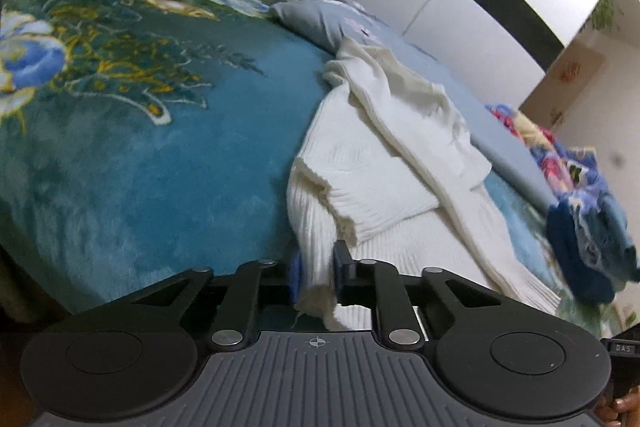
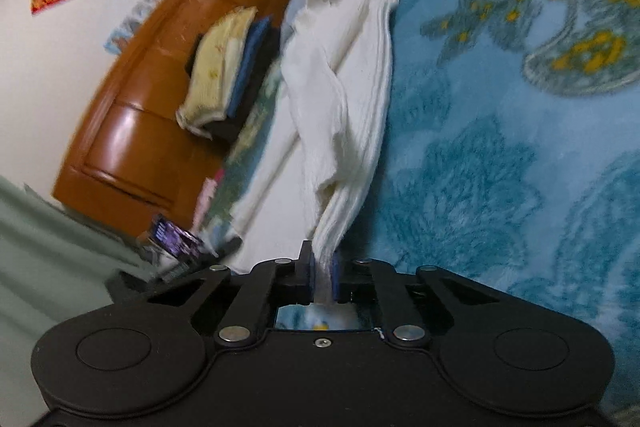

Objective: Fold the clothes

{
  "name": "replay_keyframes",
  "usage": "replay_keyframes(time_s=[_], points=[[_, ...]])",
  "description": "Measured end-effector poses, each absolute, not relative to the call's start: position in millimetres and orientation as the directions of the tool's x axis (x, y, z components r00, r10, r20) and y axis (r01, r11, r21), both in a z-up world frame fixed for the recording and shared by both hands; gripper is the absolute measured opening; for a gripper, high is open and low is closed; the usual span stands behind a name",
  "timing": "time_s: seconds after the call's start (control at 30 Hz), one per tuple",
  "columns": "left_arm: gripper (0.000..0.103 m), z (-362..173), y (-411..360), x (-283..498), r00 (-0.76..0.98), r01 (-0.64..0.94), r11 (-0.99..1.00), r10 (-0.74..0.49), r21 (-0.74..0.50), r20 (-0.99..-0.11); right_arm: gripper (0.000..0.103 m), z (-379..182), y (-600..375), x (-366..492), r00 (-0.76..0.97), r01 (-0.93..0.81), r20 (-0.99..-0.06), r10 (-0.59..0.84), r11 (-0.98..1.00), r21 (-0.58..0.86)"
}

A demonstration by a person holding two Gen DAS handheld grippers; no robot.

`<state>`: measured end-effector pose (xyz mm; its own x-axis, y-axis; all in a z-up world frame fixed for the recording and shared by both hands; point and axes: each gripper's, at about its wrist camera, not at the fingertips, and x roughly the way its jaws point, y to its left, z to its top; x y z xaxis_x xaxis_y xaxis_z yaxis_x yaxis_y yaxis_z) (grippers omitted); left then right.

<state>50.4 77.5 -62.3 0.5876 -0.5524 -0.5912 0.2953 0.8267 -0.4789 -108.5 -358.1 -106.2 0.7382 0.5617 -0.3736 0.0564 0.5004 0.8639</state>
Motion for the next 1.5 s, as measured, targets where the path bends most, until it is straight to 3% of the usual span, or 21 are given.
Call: replay_keyframes(time_s=[0.2, 0.5, 1.0, 1.1, 1.2, 1.27, 1.33, 1.4, 1.5], points=[[0.010, -42, 72, 36, 0.611, 0.329, 0.811, -0.574, -0.484, -0.545, 0.009, -89, -378, -125, 0.777, 0.032, -0.334, 0.534, 0.495, 0.868], [0.010, -64, 75, 41, 0.577, 0.277, 0.836, -0.539, -0.474, -0.613, 0.009, -108, -373, -122, 0.727, 0.098, -0.427, 0.539, 0.534, 0.840], [0.013, -65, 74, 40, 0.569, 0.272, 0.842, -0.531, -0.465, -0.628, 0.010, -109, -369, -119, 0.705, 0.115, -0.481, 0.522, 0.585, 0.803], [0.021, -61, 70, 39, 0.566, 0.289, 0.848, -0.525, -0.444, -0.635, 0.017, -104, -368, -120, 0.703, 0.101, -0.480, 0.524, 0.594, 0.798], [0.041, -56, 66, 35, 0.574, 0.308, 0.853, -0.519, -0.421, -0.633, 0.021, -97, -366, -121, 0.706, 0.089, -0.484, 0.517, 0.614, 0.785], [0.048, -52, 63, 33, 0.582, 0.321, 0.859, -0.512, -0.399, -0.632, 0.032, -92, -367, -122, 0.713, 0.079, -0.475, 0.516, 0.615, 0.785], [0.063, -49, 61, 31, 0.589, 0.329, 0.863, -0.506, -0.384, -0.630, 0.039, -87, -367, -124, 0.718, 0.068, -0.475, 0.509, 0.628, 0.775], [0.065, -47, 61, 30, 0.594, 0.333, 0.863, -0.505, -0.380, -0.626, 0.044, -83, -368, -124, 0.725, 0.065, -0.474, 0.500, 0.635, 0.770], [0.072, -44, 61, 30, 0.598, 0.335, 0.865, -0.502, -0.374, -0.625, 0.061, -77, -370, -126, 0.735, 0.062, -0.472, 0.487, 0.645, 0.762]])
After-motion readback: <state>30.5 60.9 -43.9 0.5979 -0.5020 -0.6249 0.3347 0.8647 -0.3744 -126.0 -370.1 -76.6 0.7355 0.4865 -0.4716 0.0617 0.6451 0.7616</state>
